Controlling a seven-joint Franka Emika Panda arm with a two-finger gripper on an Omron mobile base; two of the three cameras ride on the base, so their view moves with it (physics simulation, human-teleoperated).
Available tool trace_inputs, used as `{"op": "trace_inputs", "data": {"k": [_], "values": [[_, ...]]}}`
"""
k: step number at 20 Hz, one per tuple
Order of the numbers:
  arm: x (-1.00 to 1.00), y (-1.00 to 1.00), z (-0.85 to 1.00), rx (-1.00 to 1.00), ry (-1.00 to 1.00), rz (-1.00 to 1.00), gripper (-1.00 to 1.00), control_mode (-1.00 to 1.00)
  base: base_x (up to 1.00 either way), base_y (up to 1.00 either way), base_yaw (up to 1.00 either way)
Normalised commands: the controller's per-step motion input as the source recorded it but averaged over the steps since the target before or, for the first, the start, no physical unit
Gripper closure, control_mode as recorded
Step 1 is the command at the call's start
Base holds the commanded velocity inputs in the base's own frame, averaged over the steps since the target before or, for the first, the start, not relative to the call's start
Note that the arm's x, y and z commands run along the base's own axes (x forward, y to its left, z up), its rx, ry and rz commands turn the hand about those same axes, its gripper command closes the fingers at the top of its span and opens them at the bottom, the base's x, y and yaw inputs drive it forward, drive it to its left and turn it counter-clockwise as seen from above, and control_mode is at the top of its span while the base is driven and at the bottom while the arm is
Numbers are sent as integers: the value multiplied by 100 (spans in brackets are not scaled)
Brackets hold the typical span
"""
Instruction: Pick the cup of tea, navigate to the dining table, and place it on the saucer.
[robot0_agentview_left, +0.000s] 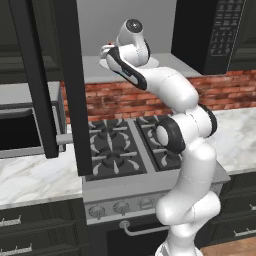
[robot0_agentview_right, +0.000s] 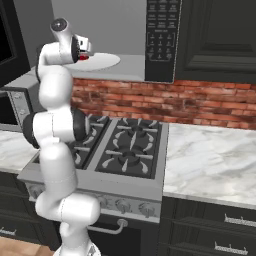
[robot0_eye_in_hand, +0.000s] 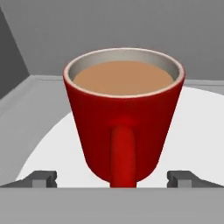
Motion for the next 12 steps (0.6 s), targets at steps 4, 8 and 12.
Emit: {"op": "trace_inputs", "data": {"k": [4, 8, 12], "values": [[1, -1, 0, 0, 9, 0, -100, -100, 0, 0, 0], [-4, -5, 0, 0, -9, 0, -100, -100, 0, 0, 0], [0, -9, 0, 0, -13, 0, -100, -100, 0, 0, 0]]}}
